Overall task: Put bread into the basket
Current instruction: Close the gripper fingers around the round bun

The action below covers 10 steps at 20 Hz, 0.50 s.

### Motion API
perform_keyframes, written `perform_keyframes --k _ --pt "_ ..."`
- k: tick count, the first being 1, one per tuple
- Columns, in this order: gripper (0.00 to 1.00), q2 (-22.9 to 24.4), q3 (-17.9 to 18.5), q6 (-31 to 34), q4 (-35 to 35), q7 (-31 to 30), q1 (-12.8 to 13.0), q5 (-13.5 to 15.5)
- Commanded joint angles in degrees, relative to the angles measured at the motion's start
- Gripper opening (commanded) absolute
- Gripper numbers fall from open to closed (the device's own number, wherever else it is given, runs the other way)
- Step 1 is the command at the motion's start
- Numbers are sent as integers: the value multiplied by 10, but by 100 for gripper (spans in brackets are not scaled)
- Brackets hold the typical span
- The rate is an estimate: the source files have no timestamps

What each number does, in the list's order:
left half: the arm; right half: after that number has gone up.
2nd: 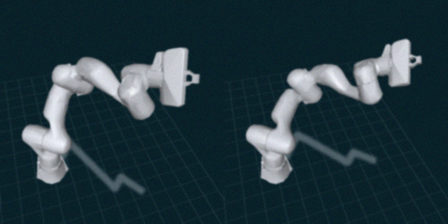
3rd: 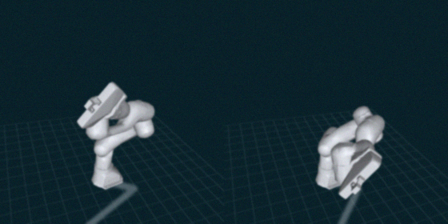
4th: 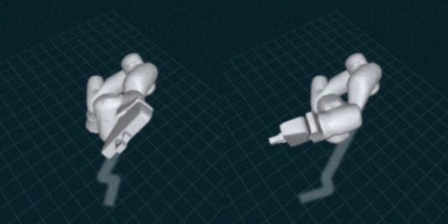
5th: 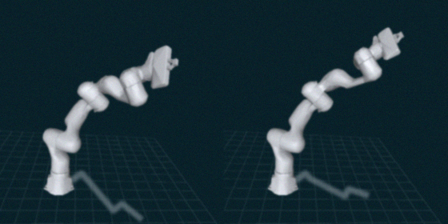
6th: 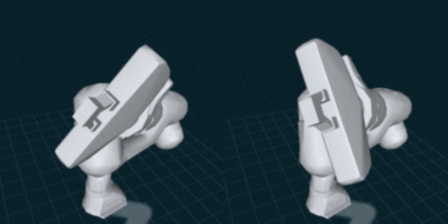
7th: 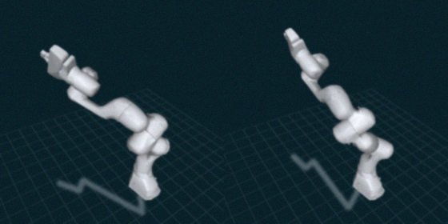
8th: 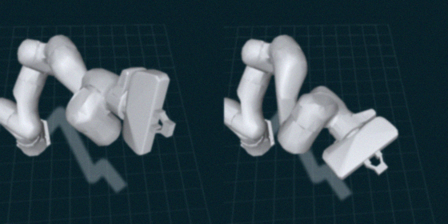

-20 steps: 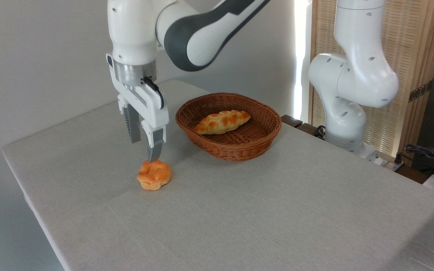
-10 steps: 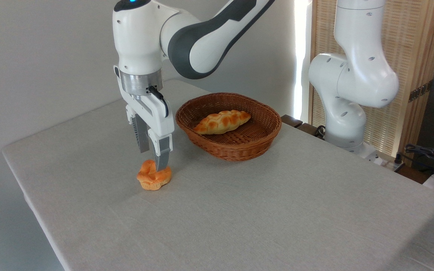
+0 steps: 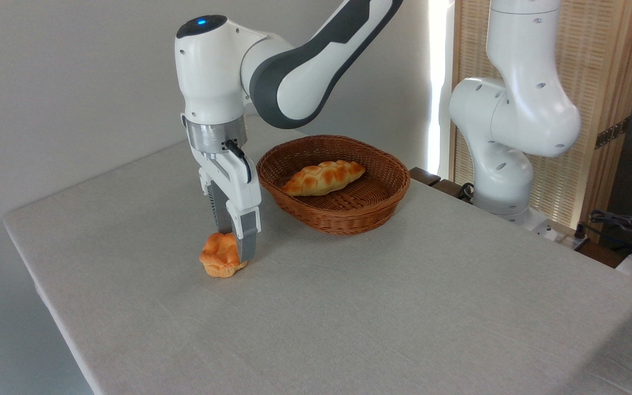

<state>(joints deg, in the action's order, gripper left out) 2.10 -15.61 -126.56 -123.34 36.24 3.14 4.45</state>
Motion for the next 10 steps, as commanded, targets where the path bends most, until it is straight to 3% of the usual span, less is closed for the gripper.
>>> perform_keyframes --k 1,5,6,10 --pt "100 -3 -1 -36 -7 10 -2 -5" --pt "99 -9 -2 -48 -7 8 -2 -5" --pt "94 -9 -2 -52 -8 9 -2 -5" --pt "88 -19 -2 -63 -8 10 -2 -4"
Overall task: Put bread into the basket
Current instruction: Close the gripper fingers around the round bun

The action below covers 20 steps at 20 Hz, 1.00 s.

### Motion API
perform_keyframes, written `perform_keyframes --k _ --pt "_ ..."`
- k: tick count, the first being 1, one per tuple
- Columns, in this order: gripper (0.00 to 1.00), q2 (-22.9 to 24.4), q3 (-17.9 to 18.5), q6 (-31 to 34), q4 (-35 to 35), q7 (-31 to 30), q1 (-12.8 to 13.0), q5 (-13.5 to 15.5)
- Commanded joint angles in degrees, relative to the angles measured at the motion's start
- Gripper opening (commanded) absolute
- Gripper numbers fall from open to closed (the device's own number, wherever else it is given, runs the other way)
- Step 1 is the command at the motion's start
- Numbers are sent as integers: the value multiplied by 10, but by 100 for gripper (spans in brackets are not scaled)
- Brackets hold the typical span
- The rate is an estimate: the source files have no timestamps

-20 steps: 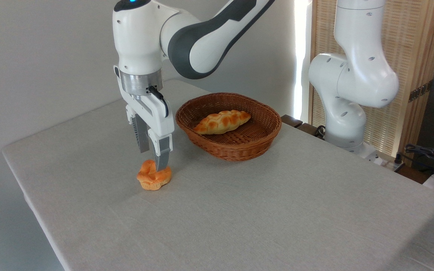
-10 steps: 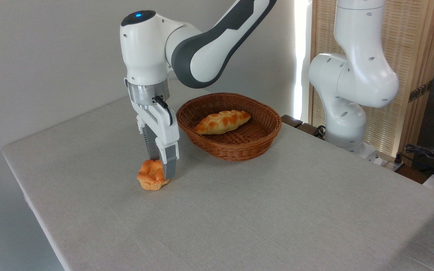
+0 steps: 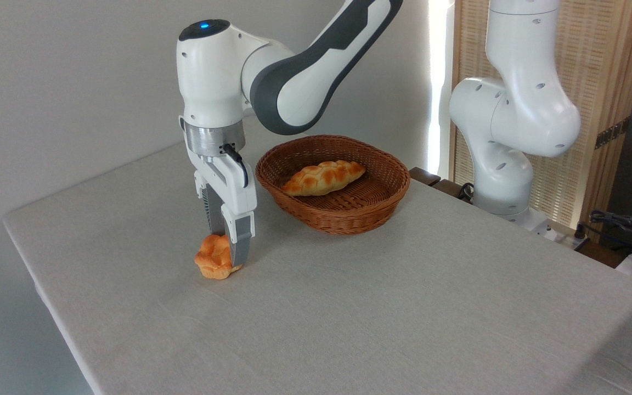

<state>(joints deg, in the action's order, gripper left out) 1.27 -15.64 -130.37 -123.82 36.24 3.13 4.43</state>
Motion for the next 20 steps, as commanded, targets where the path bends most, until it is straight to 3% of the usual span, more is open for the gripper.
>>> perform_keyframes --k 1,3,5,6,20 --pt "81 -11 -2 -29 -5 11 -2 -4" --pt "64 -14 -3 -34 -5 12 -2 0" --pt "39 -14 -3 -35 -4 13 -2 4" --pt "34 -14 -3 -35 -4 13 -2 4" --pt "31 -14 -3 -34 -4 9 -2 7"
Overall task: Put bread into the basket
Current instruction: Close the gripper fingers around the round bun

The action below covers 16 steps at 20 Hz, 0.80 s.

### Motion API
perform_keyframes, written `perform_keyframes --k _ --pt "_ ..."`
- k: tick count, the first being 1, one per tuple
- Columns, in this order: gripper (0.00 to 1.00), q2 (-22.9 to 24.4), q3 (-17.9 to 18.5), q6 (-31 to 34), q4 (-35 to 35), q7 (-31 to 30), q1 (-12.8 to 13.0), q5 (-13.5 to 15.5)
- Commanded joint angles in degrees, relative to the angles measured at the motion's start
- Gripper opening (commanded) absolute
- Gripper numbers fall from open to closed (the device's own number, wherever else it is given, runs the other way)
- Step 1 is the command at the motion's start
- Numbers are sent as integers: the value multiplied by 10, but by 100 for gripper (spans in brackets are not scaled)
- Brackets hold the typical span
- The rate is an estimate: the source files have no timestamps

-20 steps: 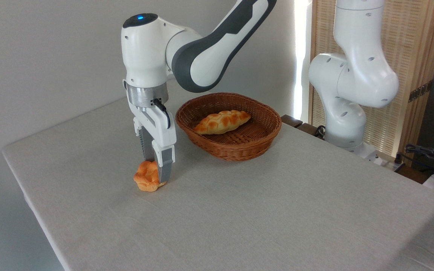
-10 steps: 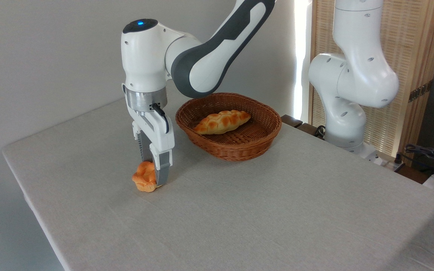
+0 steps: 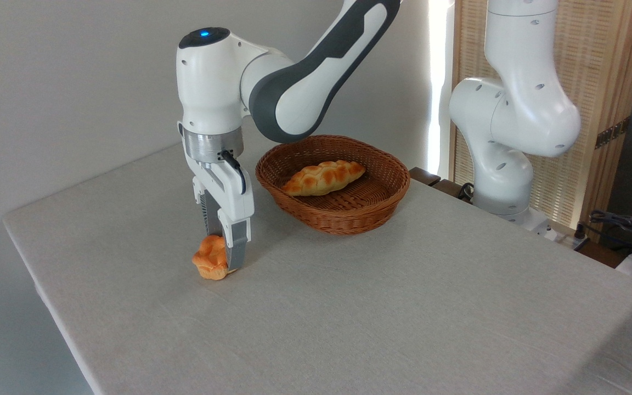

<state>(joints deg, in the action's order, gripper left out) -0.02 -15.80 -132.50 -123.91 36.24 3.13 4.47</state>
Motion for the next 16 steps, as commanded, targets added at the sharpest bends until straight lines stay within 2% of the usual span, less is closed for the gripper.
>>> perform_keyframes --k 1,6,13,15,16 --pt "31 -1 -1 -13 -3 9 -2 6" --pt "28 -1 -1 -12 -3 9 -2 6" --pt "29 7 0 -1 2 8 -2 7" --pt "30 30 1 25 4 8 -2 31" --pt "30 58 2 54 4 11 -2 54"
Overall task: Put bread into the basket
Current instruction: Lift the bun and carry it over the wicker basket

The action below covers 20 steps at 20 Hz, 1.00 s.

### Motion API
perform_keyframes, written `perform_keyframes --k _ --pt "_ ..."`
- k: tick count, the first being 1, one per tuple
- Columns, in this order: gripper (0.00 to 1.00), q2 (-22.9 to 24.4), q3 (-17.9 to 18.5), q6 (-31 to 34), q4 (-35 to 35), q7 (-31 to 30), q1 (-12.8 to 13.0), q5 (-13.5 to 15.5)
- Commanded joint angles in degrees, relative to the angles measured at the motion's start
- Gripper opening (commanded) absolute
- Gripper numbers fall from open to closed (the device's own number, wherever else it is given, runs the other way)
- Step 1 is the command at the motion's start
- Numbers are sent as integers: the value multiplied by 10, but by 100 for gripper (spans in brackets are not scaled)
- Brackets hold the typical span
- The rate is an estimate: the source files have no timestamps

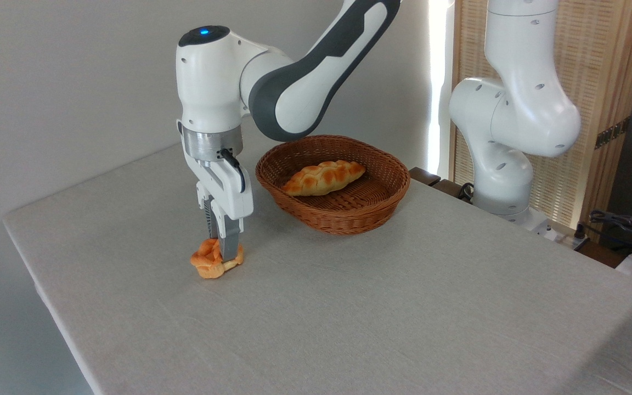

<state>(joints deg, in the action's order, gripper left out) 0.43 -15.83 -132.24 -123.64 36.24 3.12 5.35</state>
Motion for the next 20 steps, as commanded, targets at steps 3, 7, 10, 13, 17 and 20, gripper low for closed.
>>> perform_keyframes --k 3,7,10,13,17,20 --pt "31 122 9 133 0 16 -1 83" --pt "31 204 56 266 -6 48 37 92" --pt "31 244 130 363 -6 68 96 86" --pt "36 257 185 421 -12 73 137 83" --pt "39 257 190 432 -54 73 161 51" --pt "44 255 189 413 -86 73 182 30"
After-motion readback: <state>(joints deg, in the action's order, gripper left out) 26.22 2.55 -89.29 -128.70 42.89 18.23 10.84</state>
